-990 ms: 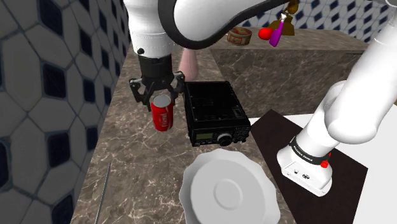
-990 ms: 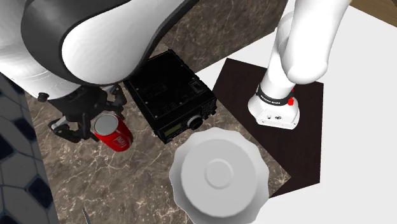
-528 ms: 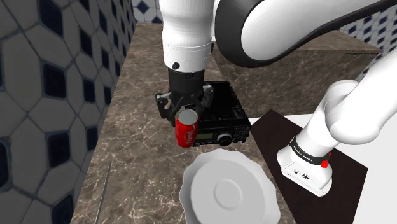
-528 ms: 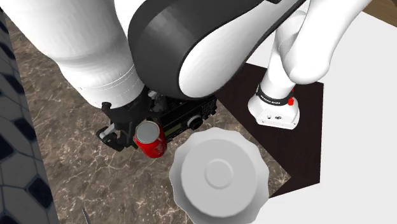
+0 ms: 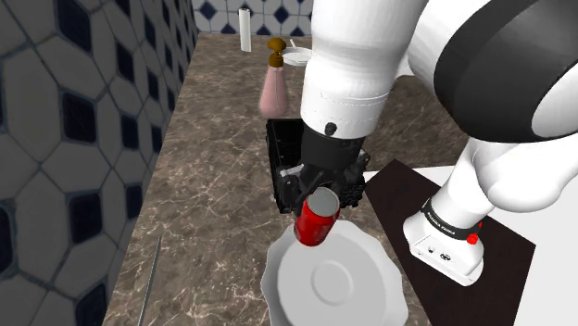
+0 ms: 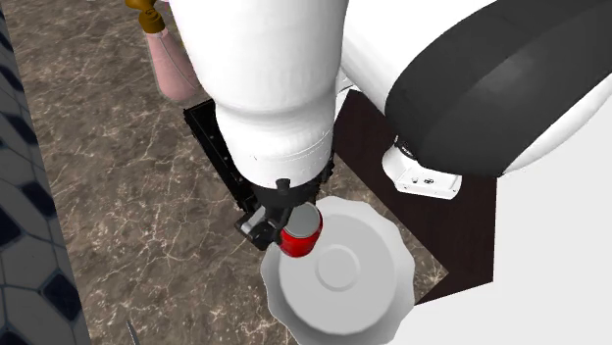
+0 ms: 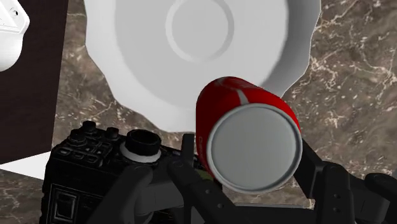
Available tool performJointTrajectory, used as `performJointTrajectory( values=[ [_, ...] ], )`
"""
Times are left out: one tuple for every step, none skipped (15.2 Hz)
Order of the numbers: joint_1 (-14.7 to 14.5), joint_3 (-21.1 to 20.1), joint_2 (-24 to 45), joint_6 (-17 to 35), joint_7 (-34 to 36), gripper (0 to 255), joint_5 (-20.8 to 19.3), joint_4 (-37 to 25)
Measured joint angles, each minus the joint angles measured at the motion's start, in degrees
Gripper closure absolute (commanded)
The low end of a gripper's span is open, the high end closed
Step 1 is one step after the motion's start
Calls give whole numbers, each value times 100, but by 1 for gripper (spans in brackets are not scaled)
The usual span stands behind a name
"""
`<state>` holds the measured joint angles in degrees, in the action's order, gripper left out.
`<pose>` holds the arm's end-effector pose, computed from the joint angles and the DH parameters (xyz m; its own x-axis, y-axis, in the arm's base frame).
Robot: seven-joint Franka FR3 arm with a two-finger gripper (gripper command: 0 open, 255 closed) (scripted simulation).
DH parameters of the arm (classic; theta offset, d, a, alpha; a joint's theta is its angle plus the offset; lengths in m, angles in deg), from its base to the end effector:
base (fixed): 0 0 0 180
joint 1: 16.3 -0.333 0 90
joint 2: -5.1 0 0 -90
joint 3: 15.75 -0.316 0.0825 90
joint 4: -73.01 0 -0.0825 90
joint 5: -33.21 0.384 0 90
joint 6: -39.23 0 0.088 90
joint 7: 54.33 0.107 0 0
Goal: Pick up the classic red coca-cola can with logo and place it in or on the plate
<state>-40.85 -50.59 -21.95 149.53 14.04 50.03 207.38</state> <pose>0.1880 0.3889 0.4747 0.9502 -0.3114 -0.0139 -0.3114 -0.9503 0.0049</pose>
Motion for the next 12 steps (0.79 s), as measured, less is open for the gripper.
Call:
performJointTrajectory(
  values=[
    [-114,-15,-204,-46,51,255,115,139],
    [-219,-12,-398,-135,95,255,213,228],
    [-316,-58,-529,-188,183,255,303,286],
    [-398,-81,-653,-242,244,255,375,342],
    [-499,-112,-798,-297,321,255,463,418],
    [-556,-123,-882,-301,345,255,514,491],
    [-578,-141,-903,-254,350,255,543,560],
    [-591,-171,-901,-191,359,255,567,619],
    [-602,-197,-897,-124,362,255,590,681],
    [-609,-228,-885,-42,361,255,613,751],
    [-610,-257,-863,38,360,255,629,808],
    [-607,-297,-826,122,366,255,643,853]
  ],
)
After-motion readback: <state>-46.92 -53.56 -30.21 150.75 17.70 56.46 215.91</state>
